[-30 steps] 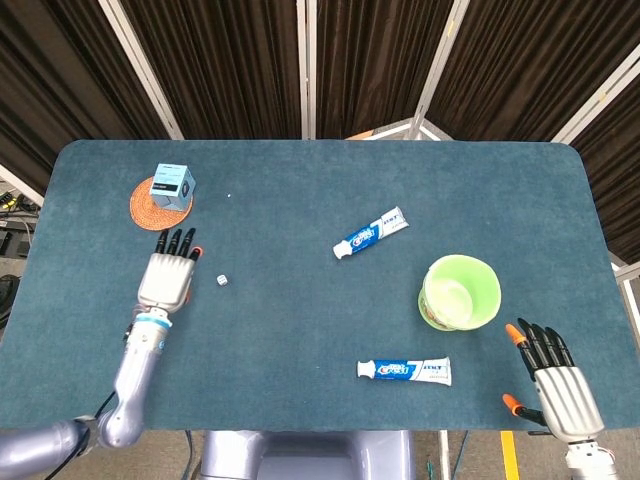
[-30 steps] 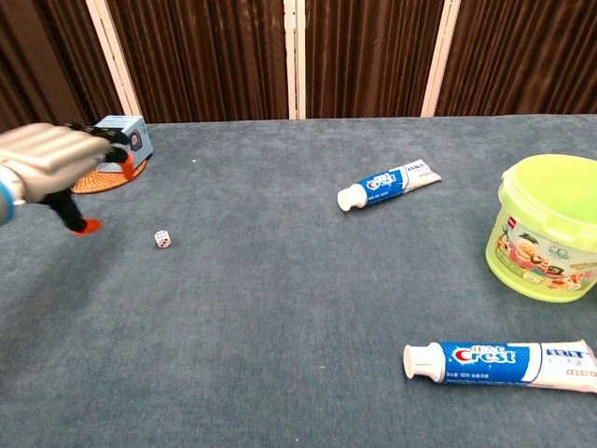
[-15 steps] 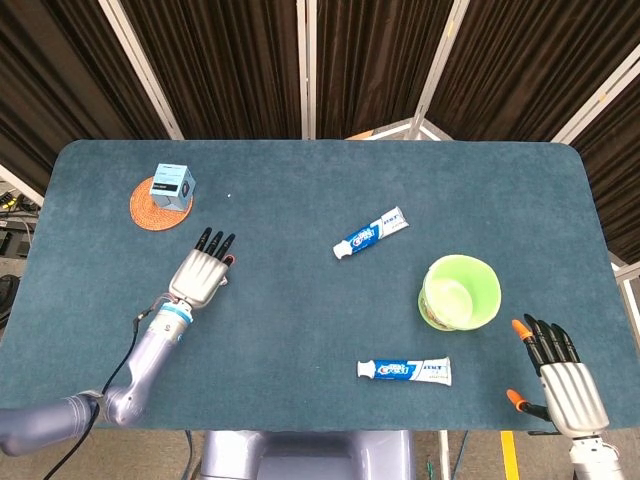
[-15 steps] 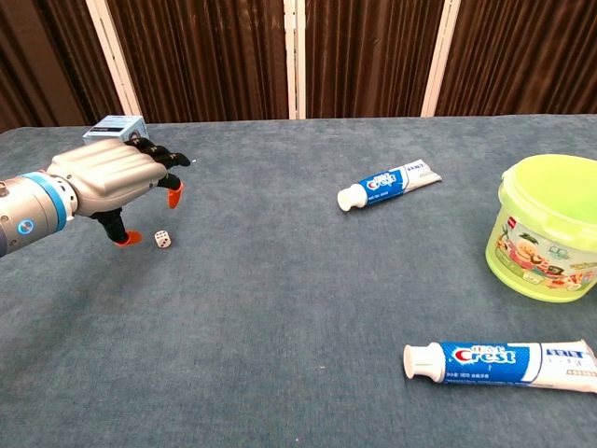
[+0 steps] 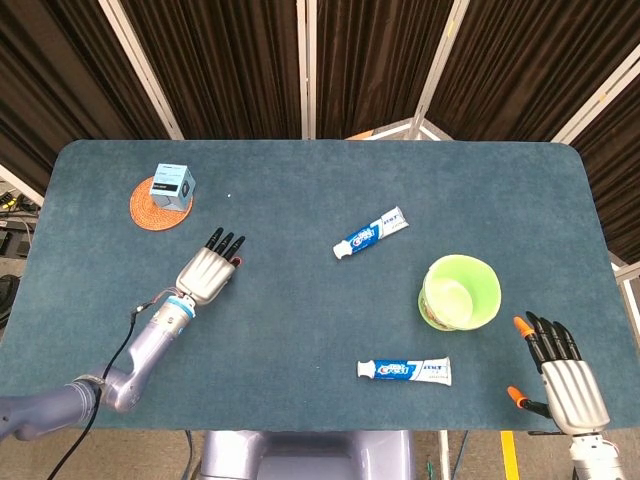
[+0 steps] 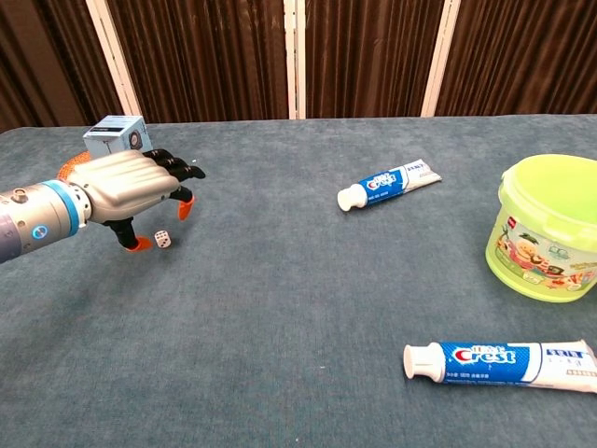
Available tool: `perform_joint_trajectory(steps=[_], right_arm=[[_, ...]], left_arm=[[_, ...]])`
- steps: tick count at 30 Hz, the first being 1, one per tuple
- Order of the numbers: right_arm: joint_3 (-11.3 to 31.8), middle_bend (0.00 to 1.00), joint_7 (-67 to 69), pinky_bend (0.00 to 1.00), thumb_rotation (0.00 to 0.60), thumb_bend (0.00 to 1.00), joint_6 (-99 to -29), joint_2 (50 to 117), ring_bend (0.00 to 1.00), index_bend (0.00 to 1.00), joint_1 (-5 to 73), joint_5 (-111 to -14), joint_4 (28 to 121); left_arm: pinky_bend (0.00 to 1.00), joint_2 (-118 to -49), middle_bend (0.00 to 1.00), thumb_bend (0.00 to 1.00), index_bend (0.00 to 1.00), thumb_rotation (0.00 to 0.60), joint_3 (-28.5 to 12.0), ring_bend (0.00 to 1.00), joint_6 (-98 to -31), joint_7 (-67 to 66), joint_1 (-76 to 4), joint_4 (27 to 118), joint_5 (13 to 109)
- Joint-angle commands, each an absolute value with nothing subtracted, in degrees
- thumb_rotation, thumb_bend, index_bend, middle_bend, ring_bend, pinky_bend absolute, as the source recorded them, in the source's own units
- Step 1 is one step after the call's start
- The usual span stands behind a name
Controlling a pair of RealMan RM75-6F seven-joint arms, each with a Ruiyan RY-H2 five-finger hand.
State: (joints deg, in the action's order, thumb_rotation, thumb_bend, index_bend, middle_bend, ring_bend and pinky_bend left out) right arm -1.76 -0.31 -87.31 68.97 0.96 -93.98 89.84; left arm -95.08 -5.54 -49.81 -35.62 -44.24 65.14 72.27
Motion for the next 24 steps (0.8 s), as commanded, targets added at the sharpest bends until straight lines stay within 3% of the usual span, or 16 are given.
perform_joint_trajectory(steps=[1, 12, 19, 24], right_arm=[[-1.68, 0.00, -0.26, 0.00, 0.600, 0.07, -87.35, 69.01, 0.00, 0.00, 0.97, -93.88, 89.75], [-1.24, 0.00, -0.07, 0.00, 0.600, 0.07, -87.84, 69.35, 0.00, 0.00, 0.97, -93.66, 89.30], [-1.31, 0.00, -0.19, 0.00, 0.600, 0.07, -87.89, 69.55, 0.00, 0.00, 0.98, -93.82, 89.11], [-1.37, 0.00, 0.05, 0.00, 0.600, 0.07, -88.19, 69.55, 0.00, 0.00, 0.87, -93.99, 89.07]], left_arm=[[0.00, -96.15, 0.00, 0.29, 0.35, 0.600, -5.04, 0.00, -49.41, -34.63, -44.79, 63.60, 73.07], [0.00, -97.46, 0.00, 0.29, 0.46, 0.600, -4.78, 0.00, -49.07, -34.52, -45.20, 61.40, 72.72], [0.00, -97.31, 0.00, 0.30, 0.48, 0.600, -4.78, 0.00, -48.77, -35.19, -45.22, 61.61, 71.82], [0.00, -97.45, 0.00, 0.34, 0.55, 0.600, -4.65, 0.00, -48.77, -35.35, -45.19, 61.74, 71.45]])
